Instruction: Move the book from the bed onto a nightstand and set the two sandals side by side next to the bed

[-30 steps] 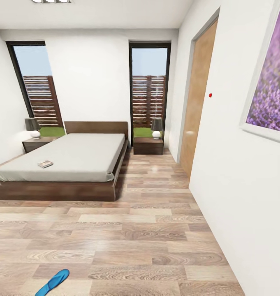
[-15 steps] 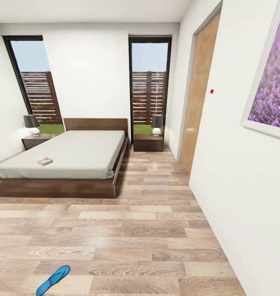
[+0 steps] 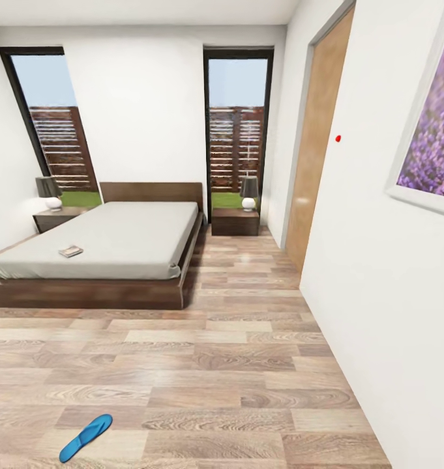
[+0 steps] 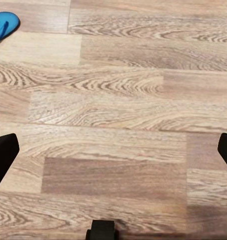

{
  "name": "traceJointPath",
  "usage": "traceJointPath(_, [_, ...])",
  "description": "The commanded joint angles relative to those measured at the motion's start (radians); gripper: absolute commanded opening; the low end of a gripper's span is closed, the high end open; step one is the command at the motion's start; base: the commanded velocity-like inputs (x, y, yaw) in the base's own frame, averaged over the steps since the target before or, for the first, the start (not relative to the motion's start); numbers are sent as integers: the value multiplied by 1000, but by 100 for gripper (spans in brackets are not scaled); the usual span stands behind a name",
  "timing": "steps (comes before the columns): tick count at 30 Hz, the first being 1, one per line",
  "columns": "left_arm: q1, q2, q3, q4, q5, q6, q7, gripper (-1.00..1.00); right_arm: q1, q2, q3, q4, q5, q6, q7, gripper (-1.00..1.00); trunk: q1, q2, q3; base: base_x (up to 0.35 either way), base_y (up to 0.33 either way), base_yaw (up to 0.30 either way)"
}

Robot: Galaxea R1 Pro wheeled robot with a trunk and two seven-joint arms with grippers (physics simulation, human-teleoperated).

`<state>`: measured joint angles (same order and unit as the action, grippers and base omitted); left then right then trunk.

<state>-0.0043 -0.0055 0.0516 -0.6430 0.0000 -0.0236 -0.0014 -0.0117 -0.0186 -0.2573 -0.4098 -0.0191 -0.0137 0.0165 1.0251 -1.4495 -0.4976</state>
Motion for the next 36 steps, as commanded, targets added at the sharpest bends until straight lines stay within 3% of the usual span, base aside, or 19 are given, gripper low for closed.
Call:
traceJointPath(1, [0, -1, 2, 0, 0, -2, 0, 100, -1, 0, -3, 0, -2, -1, 1, 100, 0, -1, -3, 0, 0, 0])
traceJointPath(19, [0, -1, 2, 0, 0, -2, 0, 100, -1, 0, -3, 0, -2, -2, 2, 100, 0, -1, -30, 0, 0, 0])
traceJointPath(30, [0, -1, 2, 0, 0, -2, 0, 100, -1, 2, -2, 0, -2, -2, 2, 100, 0, -1, -32, 4, 0, 0])
traceJointPath(36, [-1, -1, 3, 0, 0, -2, 0, 100, -1, 2, -2, 0, -2, -2, 2, 100, 0, -1, -32, 198, 0, 0])
